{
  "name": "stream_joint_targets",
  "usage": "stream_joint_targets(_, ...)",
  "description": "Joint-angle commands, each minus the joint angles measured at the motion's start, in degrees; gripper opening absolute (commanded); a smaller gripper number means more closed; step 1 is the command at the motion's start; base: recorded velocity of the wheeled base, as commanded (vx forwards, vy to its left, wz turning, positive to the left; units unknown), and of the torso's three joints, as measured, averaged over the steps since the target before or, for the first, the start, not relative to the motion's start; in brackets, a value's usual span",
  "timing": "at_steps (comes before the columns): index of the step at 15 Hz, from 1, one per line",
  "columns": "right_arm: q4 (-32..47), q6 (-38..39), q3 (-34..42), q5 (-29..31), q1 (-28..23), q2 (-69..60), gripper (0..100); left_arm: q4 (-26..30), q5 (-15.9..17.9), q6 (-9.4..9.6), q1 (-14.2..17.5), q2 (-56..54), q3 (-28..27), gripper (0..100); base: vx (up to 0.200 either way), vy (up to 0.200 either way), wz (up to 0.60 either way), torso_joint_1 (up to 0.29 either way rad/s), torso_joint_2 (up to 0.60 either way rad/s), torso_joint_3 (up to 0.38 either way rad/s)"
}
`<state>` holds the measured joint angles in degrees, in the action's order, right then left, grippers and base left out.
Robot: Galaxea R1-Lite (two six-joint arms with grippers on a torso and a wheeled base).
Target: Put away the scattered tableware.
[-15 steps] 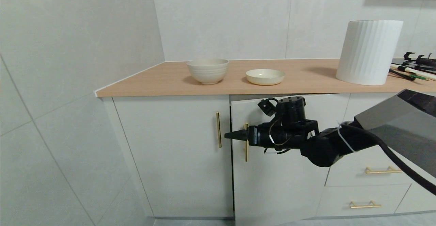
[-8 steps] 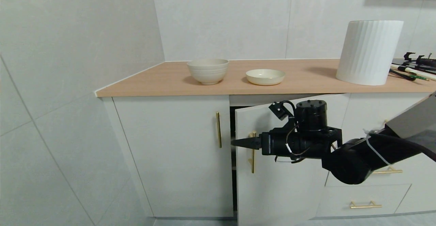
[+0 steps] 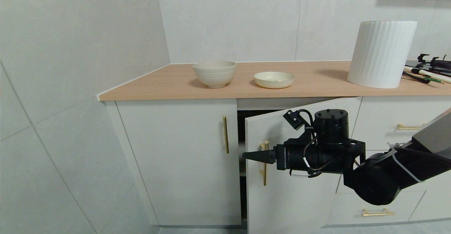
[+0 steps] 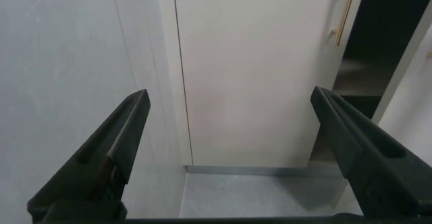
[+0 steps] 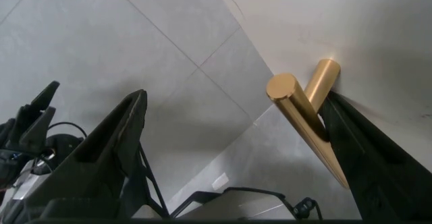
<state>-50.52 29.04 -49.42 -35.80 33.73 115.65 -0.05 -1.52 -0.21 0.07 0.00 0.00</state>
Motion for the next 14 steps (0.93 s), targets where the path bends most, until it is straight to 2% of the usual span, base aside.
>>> stream_joint_targets(1,-0.81,0.14,1.34,-0.23,0.37,-0.08,100,-0.04,-0.06,-0.14,0.01,0.0,0.0,100,0.0,0.0,0.0,0.0,0.0,0.0)
stream_joint_targets(3,-2.04,0.14,2.05,-0.23,0.37,-0.08,100,-0.21,0.91,-0.23,0.01,0.0,-1.14,100,0.0,0.0,0.0,0.0,0.0,0.0)
stream_joint_targets(5,-2.04,0.14,2.14,-0.32,0.37,-0.16,100,3.21,10.75,-1.55,-1.13,3.08,-9.76,100,0.0,0.0,0.0,0.0,0.0,0.0)
stream_joint_targets(6,-2.04,0.23,2.14,-0.32,0.37,-0.08,100,5.94,15.85,-1.81,-1.57,7.91,-13.97,100,0.0,0.0,0.0,0.0,0.0,0.0)
stream_joint_targets(8,-2.04,0.23,2.14,-0.32,0.37,-0.08,100,6.55,23.76,-1.81,-1.57,21.8,-19.78,100,0.0,0.0,0.0,0.0,0.0,0.0)
stream_joint_targets(10,-2.04,0.23,2.14,-0.32,0.37,-0.78,100,2.86,31.14,-1.81,-1.57,36.21,-24.79,100,0.0,0.0,0.0,0.0,0.0,0.0)
stream_joint_targets(11,-2.04,0.23,2.14,-0.32,0.37,-0.78,100,0.22,33.78,-1.9,-1.57,41.04,-25.93,100,0.0,0.0,0.0,0.0,0.0,0.0)
stream_joint_targets(13,-2.04,0.23,2.57,-0.32,0.37,-0.78,100,-7.69,39.93,-1.9,-2.18,53.79,-28.12,100,0.0,0.0,0.0,0.0,0.0,0.0)
stream_joint_targets(14,-2.04,0.23,2.66,-0.32,0.37,-0.78,100,-11.82,42.66,-1.9,-5.43,64.16,-29.18,100,0.0,0.0,0.0,0.0,0.0,0.0)
